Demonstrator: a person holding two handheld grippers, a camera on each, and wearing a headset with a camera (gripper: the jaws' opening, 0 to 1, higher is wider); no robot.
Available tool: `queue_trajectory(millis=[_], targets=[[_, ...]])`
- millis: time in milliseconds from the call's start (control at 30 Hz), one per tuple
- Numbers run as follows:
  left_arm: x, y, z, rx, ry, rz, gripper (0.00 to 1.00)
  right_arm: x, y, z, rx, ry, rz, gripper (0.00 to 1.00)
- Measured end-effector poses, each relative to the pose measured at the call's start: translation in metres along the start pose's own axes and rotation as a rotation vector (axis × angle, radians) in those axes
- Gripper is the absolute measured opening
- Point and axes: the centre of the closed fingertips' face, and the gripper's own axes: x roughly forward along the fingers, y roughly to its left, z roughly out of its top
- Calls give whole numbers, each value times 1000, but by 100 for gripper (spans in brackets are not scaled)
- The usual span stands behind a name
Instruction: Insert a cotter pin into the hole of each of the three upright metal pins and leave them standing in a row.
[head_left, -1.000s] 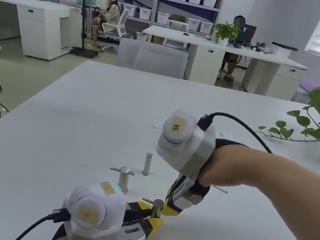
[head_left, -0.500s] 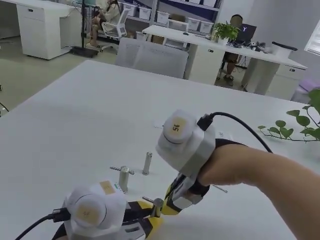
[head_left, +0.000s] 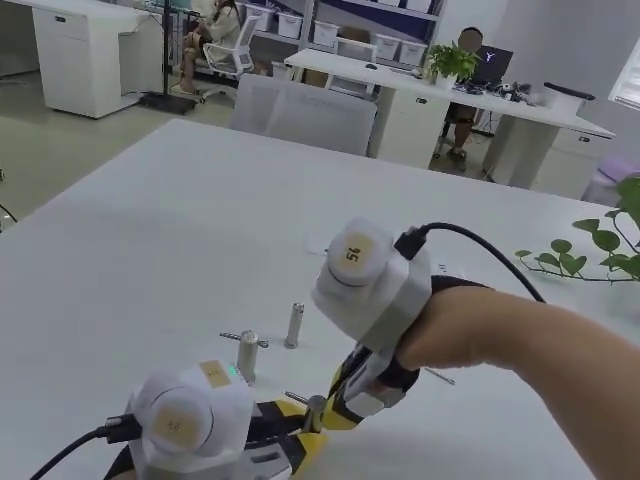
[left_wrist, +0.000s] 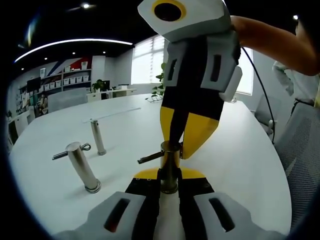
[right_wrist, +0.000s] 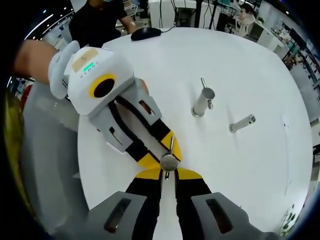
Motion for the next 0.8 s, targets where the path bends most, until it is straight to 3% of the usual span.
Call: queue_trajectory(millis=[467, 800], targets=[[1, 0, 0, 2, -1, 1, 11, -3, 0, 3, 1, -38, -3, 24], [1, -1, 0, 4, -3, 2, 12, -9, 0, 7, 37, -179, -18, 25]])
